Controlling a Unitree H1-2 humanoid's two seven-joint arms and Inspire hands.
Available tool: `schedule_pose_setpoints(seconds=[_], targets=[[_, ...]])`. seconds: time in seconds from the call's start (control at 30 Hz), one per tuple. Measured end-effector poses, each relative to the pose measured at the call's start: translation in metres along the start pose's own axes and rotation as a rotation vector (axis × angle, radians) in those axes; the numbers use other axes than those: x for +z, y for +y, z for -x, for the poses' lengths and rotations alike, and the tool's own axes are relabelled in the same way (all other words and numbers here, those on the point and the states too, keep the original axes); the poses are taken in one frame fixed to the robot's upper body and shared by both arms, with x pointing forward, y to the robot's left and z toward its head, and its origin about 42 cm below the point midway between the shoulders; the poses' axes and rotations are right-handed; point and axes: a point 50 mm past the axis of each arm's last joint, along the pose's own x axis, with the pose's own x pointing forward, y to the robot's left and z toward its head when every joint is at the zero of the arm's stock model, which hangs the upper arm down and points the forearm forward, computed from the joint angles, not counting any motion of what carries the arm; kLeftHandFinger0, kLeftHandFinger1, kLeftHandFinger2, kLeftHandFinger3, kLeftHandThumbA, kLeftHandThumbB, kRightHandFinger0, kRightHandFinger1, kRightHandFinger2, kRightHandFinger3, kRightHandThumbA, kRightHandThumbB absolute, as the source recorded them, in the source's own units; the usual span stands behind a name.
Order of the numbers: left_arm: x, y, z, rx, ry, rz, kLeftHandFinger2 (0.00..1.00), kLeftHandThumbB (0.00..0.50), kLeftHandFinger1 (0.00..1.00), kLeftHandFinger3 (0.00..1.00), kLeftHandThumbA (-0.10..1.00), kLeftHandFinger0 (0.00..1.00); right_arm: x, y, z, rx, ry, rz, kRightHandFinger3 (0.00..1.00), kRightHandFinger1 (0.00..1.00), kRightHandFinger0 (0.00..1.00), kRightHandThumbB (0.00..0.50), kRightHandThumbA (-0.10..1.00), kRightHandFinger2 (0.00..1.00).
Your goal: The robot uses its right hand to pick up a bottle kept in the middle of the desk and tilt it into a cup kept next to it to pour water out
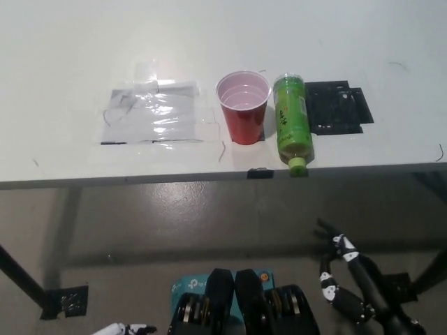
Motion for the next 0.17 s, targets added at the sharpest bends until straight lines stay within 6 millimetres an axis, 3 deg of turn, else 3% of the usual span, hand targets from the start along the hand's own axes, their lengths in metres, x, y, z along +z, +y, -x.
schedule_pose_setpoints(seconds=[0.17], targets=[[0.0006,0.0052,0.0008,0.006,0.003,-0.013,1.0,0.331,1.0,1.0,0.79,1.0,0.0028,0.0002,-0.0049,0.1,-0.023,0.014,1.0,0.36,0.42,0.08,-0.1,0.51]])
